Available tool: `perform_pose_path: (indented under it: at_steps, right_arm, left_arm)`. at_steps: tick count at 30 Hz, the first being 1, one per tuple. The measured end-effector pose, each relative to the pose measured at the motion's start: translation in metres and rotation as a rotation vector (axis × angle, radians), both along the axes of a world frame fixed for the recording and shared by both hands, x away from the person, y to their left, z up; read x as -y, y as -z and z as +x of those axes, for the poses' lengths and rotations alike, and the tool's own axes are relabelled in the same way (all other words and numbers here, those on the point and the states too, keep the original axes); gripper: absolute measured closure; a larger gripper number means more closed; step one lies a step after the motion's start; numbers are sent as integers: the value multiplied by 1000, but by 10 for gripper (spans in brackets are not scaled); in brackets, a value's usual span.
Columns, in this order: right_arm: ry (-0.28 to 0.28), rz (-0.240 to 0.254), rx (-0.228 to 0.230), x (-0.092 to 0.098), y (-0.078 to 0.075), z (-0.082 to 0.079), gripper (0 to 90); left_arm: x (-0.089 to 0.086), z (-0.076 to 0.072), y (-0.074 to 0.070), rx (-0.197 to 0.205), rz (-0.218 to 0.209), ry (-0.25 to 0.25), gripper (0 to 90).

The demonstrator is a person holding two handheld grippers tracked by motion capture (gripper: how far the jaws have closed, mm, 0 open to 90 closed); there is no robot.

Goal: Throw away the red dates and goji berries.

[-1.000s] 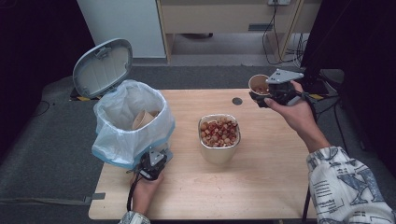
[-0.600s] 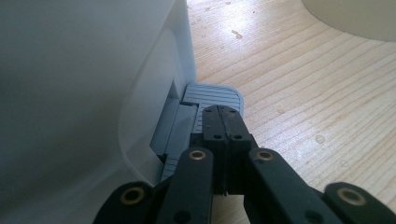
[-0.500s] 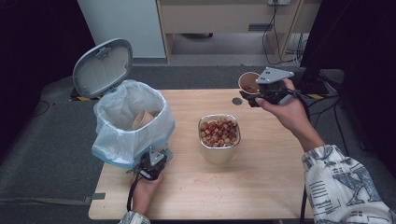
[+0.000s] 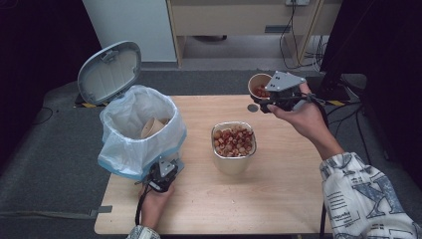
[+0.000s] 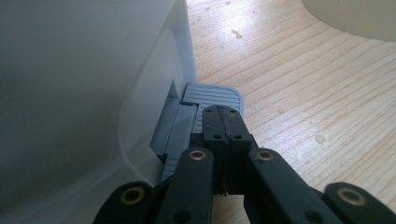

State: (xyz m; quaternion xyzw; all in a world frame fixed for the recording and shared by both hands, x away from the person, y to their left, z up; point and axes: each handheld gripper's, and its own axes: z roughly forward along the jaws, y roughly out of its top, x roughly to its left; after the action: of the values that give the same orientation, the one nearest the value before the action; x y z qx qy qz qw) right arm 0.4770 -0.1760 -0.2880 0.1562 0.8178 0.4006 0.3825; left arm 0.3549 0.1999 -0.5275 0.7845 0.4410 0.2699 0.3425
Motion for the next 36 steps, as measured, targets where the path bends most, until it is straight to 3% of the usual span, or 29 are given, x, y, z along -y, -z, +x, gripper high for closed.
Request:
perform_pose_path:
  at_steps: [16, 27, 36]
  right_arm:
    - [-41, -70, 49, -3, 0, -1, 304]
    - [-40, -83, 66, -10, 3, 0, 303]
    - [-35, -163, 127, -20, -1, -3, 305]
  left_arm:
    - [0, 0, 0, 2, 5, 2, 893]
    - [-1, 0, 0, 5, 12, 6, 893]
    - [0, 0, 0, 1, 4, 2, 893]
